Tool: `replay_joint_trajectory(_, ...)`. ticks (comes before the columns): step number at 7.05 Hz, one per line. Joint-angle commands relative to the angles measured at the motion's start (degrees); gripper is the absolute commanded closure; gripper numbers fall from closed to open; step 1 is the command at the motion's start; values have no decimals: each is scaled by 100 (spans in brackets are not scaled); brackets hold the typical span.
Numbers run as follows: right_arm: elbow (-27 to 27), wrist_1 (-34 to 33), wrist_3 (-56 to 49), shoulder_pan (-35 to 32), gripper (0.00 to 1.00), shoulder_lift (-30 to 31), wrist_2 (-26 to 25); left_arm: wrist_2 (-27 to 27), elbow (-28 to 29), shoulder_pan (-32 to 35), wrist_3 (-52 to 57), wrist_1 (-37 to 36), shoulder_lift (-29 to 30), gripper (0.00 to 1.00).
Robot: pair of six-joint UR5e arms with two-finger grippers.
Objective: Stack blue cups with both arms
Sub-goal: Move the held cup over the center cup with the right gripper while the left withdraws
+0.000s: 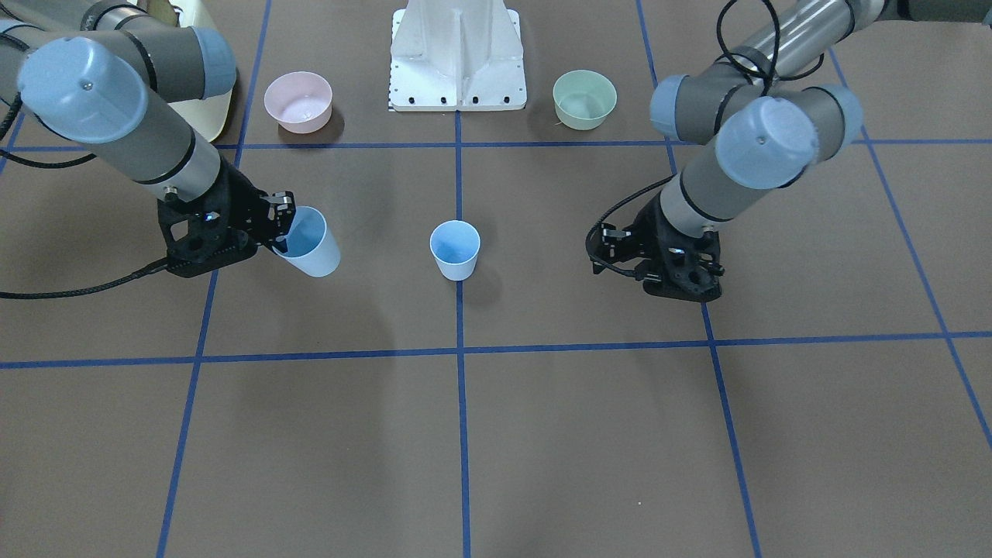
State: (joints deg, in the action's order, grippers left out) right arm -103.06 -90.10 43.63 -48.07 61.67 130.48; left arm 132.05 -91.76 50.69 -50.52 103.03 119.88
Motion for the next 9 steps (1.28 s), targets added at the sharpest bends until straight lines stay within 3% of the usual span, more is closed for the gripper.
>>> replay_joint_trajectory(1,-21,-498,190,393,100,-488,-232,119,-26,650,1414,-55,-691,29)
replay_joint_trajectory(4,75,-658,567,939,100,-1111,-497,128,-44,1021,2650,-152,-1256,28)
replay_joint_trajectory(7,872,-641,559,1001,100,-1770,-523,128,-18,1022,2688,-143,-1275,28)
replay_joint_trajectory(9,963,-623,463,993,100,-1772,-628,119,9,1022,2696,-143,-1275,28)
